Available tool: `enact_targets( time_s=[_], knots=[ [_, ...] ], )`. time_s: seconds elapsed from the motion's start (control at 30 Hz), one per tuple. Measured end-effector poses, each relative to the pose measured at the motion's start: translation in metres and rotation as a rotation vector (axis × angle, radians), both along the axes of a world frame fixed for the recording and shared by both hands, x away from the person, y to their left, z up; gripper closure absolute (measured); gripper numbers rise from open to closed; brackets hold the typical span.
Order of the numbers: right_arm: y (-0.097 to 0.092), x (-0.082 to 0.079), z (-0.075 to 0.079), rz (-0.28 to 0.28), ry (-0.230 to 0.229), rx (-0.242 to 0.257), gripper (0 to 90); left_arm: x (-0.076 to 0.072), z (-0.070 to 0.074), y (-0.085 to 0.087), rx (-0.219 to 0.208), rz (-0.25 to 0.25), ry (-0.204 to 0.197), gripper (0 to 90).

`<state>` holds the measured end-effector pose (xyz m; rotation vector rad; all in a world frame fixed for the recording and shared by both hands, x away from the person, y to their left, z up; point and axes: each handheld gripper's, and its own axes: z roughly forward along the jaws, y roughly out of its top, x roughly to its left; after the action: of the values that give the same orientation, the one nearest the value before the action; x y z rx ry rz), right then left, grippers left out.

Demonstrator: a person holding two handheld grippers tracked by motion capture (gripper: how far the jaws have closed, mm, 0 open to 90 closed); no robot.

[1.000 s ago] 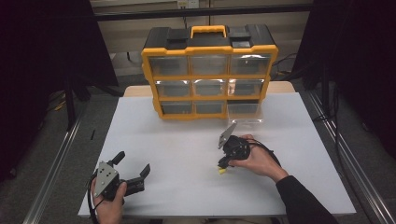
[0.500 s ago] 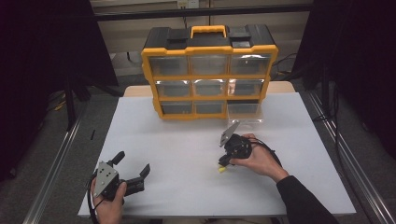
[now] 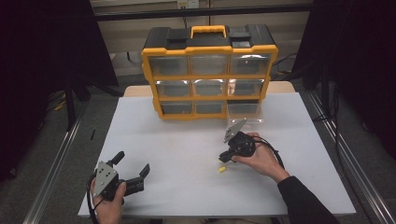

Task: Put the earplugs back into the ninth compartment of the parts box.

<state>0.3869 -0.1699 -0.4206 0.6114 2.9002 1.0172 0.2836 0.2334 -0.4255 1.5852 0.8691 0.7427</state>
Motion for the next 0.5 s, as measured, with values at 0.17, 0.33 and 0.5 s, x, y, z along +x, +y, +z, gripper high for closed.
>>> enact_targets(
  time_s=[0.17,0.33,0.5],
  knots=[
    [-0.006,-0.002,0.005,-0.030,-0.019,0.052,82.9,0.000,0.000,0.000,-0.001,0.001,0.000,2.1],
    [-0.014,-0.003,0.007,-0.052,-0.035,0.106,82.8,0.000,0.000,0.000,-0.002,0.000,0.000,2.1],
    [-0.019,-0.005,0.012,-0.066,-0.061,0.154,82.8,0.000,0.000,0.000,-0.005,0.002,-0.001,2.1]
  ],
)
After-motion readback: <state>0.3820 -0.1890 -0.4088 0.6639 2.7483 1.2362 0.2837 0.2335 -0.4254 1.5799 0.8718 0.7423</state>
